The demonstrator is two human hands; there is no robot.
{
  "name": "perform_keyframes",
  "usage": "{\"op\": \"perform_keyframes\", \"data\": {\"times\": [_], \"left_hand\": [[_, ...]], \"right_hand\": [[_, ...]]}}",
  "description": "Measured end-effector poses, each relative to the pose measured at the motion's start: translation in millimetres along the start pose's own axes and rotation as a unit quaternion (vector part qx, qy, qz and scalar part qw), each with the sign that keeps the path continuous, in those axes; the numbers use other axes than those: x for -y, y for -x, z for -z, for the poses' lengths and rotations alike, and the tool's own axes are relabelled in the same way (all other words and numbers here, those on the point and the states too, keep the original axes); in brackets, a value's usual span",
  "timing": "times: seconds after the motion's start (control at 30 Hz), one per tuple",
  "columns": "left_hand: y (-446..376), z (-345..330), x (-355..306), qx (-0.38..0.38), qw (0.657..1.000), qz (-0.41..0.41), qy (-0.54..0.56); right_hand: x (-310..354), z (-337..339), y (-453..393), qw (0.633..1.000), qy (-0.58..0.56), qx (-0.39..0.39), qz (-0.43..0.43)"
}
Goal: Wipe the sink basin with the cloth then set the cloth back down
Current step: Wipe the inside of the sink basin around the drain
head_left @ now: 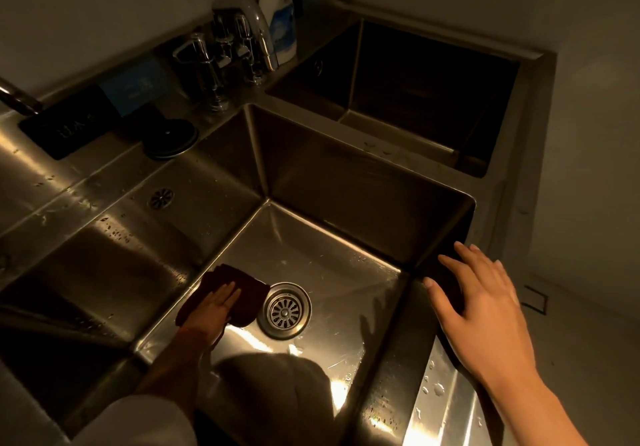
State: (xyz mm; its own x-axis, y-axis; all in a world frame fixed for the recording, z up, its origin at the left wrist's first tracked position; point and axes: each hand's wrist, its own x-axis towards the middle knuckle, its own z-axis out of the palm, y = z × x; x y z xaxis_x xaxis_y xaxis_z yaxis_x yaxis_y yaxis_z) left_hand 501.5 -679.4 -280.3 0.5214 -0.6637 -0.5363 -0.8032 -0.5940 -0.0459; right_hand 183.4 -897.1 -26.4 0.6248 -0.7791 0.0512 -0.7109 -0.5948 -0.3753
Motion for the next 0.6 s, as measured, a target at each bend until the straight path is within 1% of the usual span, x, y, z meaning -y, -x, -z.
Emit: {"op": "perform_keyframes", "data": {"times": [0.27,0.6], "left_hand": [[-7.6,11.6,-4.7,-0.002,1.000,-0.012,-0.022],[-53.0,45.3,-30.8,-0.009,0.999,-0.018,-0.030]], "right_hand": [[0.8,0.9,0.8,1.000,0.004,0.001,-0.002],[1.7,-0.3,-1.2,1.000,0.008,0.002,-0.009]]}}
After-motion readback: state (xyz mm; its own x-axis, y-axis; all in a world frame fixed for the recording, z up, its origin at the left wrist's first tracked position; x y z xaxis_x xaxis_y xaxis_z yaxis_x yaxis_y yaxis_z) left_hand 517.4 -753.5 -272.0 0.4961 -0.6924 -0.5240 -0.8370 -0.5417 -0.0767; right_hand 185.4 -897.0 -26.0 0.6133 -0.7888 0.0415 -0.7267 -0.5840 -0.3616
